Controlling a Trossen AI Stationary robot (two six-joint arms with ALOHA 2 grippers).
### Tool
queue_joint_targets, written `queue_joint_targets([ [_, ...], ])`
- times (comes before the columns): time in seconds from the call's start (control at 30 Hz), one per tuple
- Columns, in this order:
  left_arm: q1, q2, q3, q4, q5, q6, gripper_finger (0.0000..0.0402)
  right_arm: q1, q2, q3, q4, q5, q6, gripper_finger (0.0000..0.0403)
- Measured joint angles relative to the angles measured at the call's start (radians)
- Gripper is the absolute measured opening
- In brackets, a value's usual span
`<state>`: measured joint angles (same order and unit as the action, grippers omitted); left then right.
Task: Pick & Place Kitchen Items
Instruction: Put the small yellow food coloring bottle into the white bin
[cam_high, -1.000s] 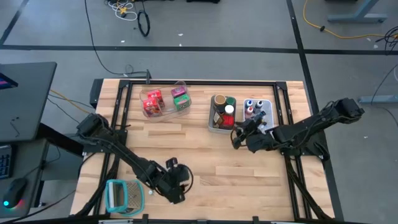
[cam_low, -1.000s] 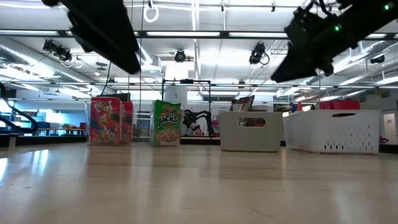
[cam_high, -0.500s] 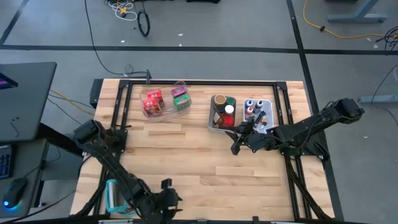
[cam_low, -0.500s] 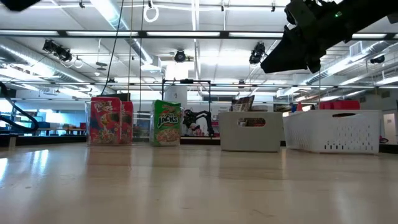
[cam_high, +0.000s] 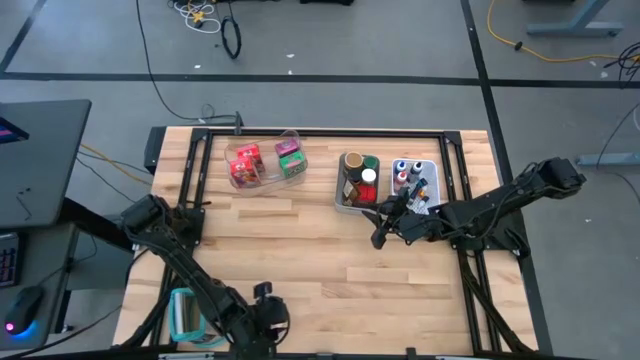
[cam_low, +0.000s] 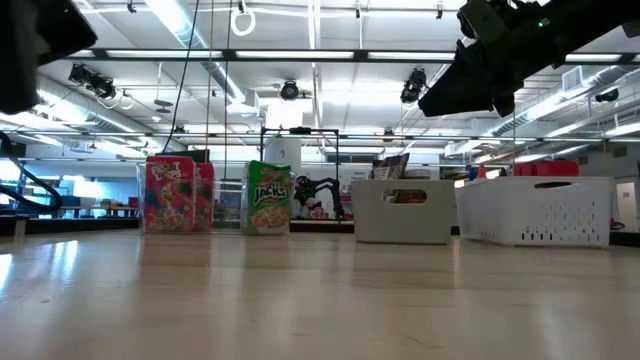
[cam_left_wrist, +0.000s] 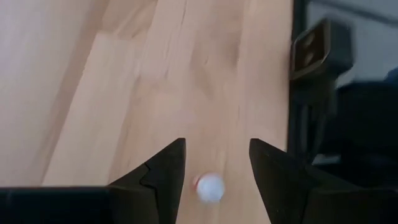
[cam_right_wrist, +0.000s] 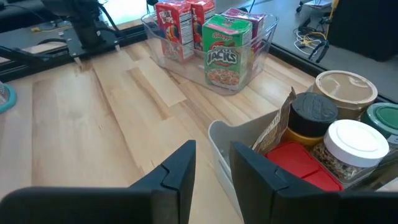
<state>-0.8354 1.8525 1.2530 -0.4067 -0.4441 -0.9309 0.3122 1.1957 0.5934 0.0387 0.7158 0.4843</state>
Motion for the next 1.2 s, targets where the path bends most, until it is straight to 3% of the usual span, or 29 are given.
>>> queue_joint_targets([
  [0.4, 0.000, 0.004, 0.000, -0.046, 0.018, -0.006, 0.0183, 0.000, 0.000, 0.000, -0.001, 0.000, -0.003, 0.0110],
  [0.63, 0.000, 0.066, 0.000, 0.016, 0.107, 0.001, 0.0164, 0.000, 0.000, 0.000, -0.003, 0.001, -0.002, 0.0110],
  [1.2, 0.000, 0.065, 0.000, -0.007, 0.113, 0.041, 0.0123, 0.000, 0.000, 0.000, -0.002, 0.001, 0.000, 0.0110],
])
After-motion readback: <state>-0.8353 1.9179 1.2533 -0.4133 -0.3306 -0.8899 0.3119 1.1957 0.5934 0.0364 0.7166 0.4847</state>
